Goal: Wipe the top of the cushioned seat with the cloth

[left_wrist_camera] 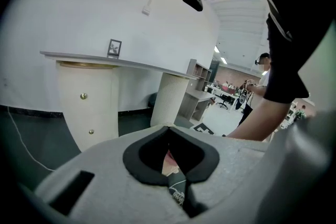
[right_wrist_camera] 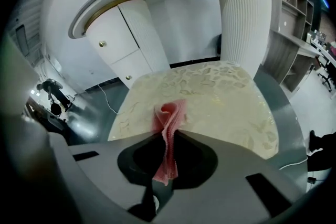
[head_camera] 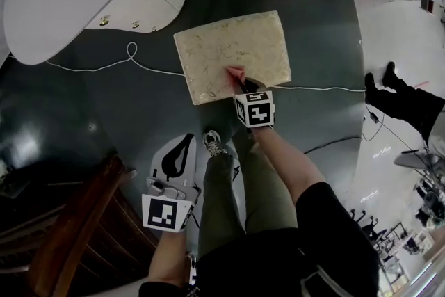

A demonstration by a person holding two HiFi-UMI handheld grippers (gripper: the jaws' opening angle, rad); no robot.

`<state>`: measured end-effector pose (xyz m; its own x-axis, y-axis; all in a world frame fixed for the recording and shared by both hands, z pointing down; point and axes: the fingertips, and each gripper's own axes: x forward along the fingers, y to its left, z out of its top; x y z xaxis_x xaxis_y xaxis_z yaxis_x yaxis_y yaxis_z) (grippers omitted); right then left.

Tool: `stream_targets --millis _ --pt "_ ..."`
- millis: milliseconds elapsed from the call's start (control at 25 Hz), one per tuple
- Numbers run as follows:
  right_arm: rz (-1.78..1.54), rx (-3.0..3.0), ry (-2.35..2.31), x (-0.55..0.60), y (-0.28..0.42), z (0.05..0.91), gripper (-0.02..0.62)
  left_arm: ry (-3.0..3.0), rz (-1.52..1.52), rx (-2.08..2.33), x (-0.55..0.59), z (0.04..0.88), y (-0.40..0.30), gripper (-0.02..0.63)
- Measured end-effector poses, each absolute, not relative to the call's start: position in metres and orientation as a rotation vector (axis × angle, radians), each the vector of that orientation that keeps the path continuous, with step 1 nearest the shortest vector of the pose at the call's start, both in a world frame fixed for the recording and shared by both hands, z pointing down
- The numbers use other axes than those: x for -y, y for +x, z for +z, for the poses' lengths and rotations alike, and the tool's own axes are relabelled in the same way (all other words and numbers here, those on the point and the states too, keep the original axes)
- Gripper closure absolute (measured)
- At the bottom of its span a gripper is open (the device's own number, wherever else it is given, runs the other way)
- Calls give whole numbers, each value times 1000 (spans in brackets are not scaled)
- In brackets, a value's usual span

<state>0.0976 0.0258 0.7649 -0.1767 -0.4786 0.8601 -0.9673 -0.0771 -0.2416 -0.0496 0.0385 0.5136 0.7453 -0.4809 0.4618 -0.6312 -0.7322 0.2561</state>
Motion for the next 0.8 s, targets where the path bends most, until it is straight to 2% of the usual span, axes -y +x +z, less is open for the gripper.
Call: stream_targets --millis 360,800 --pt "1212 1528 1659 -53 215 763 568 2585 507 715 -23 513 29 589" --pt "1274 1307 1749 -84 307 778 568 2608 537 602 -9 526 96 589"
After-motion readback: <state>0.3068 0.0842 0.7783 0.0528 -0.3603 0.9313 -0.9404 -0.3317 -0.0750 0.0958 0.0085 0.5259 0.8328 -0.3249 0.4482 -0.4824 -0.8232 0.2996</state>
